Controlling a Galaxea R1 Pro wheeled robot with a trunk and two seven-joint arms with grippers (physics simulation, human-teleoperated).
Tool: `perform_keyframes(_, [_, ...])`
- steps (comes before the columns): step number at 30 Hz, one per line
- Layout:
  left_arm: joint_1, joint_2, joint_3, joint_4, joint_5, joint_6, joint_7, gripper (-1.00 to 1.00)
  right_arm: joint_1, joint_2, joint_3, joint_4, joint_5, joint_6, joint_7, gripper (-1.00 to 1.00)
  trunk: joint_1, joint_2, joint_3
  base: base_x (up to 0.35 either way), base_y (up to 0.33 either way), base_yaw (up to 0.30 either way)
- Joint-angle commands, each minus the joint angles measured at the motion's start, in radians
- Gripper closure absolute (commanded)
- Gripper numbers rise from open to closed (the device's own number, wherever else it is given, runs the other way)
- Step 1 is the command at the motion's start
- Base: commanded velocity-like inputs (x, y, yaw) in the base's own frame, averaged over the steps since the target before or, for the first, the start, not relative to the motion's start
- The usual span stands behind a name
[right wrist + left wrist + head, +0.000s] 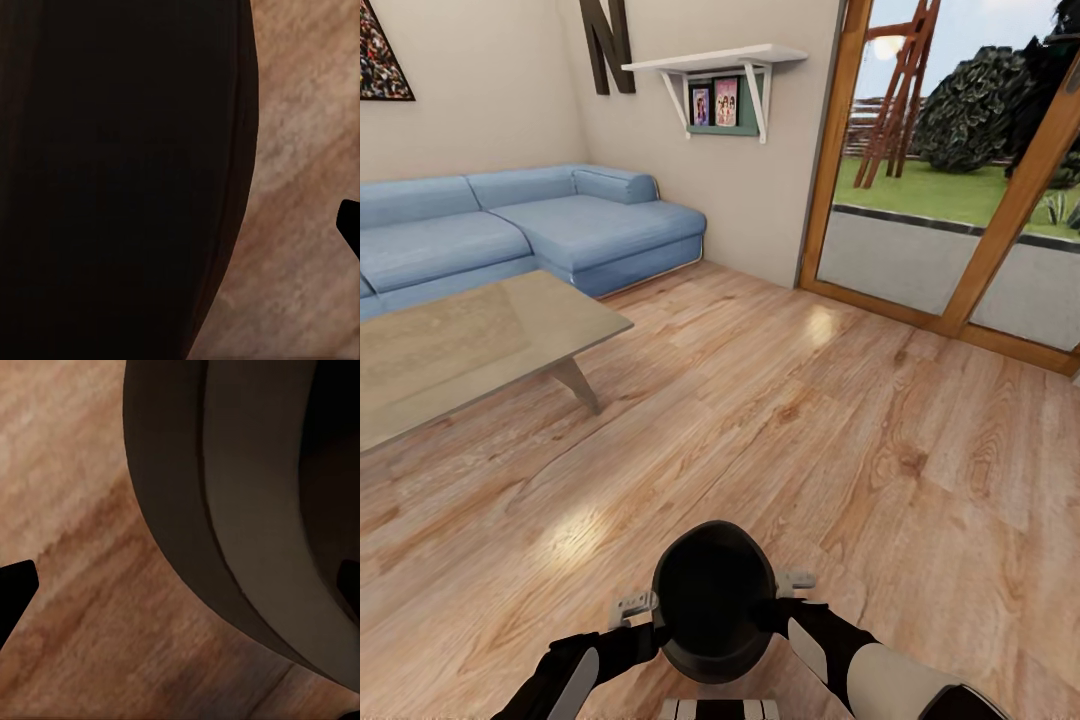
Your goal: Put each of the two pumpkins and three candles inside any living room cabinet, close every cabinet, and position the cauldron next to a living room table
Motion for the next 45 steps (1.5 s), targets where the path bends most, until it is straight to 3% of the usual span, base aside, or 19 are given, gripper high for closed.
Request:
perform_keyframes(1, [0.000, 0.000, 0.001, 0.000, -0.007, 0.004, 0.000, -1.00, 0.000, 0.000, 0.008, -0.002, -0.007, 0.005, -0.004, -1.00, 0.000, 0.000, -0.001, 0.000, 0.000, 0.000])
perform_keyframes(16, [0.000, 0.000, 0.001, 0.000, -0.008, 0.004, 0.000, -1.00, 0.000, 0.000, 0.008, -0.002, -0.008, 0.005, -0.004, -1.00, 0.000, 0.000, -0.001, 0.000, 0.000, 0.000])
perform_keyframes(17, [0.000, 0.000, 0.001, 0.000, -0.008, 0.004, 0.000, -1.00, 0.000, 0.000, 0.008, -0.002, -0.008, 0.005, -0.004, 1.00, 0.000, 0.000, -0.001, 0.000, 0.000, 0.000])
perform_keyframes(42, [0.000, -0.001, -0.002, 0.018, -0.007, 0.004, -0.001, -1.00, 0.000, 0.000, 0.008, -0.002, -0.007, 0.005, -0.004, 1.00, 0.000, 0.000, -0.001, 0.000, 0.000, 0.000])
perform_keyframes(43, [0.000, -0.001, -0.002, 0.018, -0.008, 0.004, -0.001, 1.00, 0.000, 0.000, 0.008, -0.002, -0.008, 0.005, -0.004, 1.00, 0.000, 0.000, -0.001, 0.000, 0.000, 0.000])
perform_keyframes(45, [0.000, -0.001, -0.002, 0.019, -0.008, 0.004, 0.000, 1.00, 0.000, 0.000, 0.008, -0.002, -0.008, 0.005, -0.004, 1.00, 0.000, 0.000, -0.001, 0.000, 0.000, 0.000])
